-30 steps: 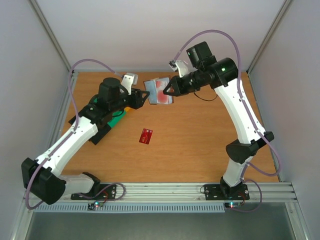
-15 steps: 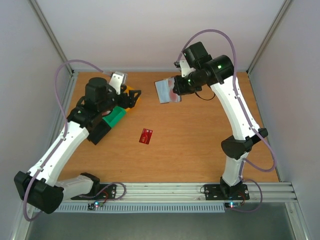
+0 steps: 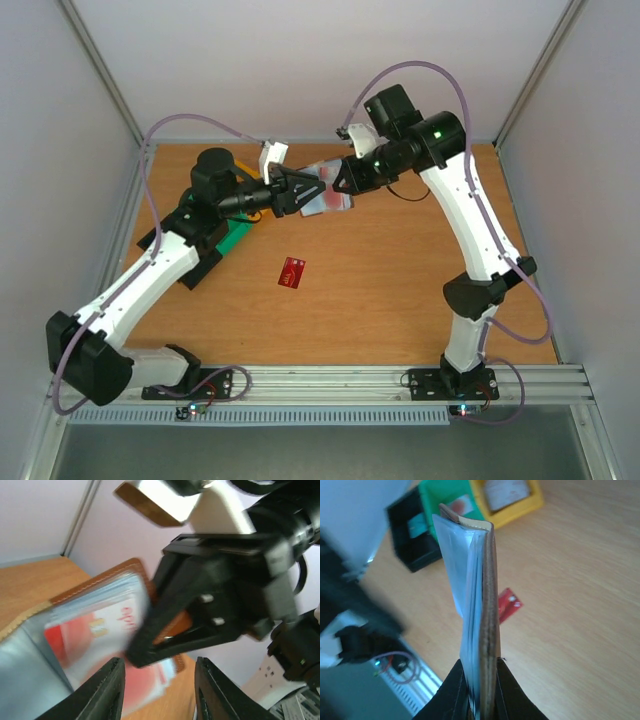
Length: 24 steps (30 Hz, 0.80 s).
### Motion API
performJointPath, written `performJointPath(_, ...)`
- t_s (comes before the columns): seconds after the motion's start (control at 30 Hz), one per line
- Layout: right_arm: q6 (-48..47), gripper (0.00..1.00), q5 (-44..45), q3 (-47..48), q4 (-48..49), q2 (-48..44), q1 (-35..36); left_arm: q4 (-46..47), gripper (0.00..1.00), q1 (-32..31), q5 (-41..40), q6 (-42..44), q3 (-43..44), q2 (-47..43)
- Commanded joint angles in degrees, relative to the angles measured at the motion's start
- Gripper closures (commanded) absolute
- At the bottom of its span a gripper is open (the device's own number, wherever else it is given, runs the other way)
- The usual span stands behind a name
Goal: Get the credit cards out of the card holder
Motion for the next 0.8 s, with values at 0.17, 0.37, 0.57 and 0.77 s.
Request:
performJointPath(0.17, -11.4, 0.99, -21.3, -8.8, 8.7, -13.2, -1.1, -7.3, 0.63, 0.6, 10.8, 8.0, 4.8, -2.1)
performJointPath(0.37, -16.1, 0.99, -25.7, -8.8, 9.3, -15.0, -1.1, -9.3, 0.59, -0.2, 10.4, 10.8, 4.1, -3.4)
performJointPath(0.57, -17.0, 0.99, -31.3, -9.2, 11.6, -15.2, -1.2, -5.1, 0.57, -0.8, 11.1, 11.8, 4.4, -2.7)
performJointPath(0.77, -19.2, 0.99, -33.3, -12.6, 12.0, -16.3, -2.1, -1.6, 0.70, -1.5, 12.4, 9.5, 4.6, -2.4)
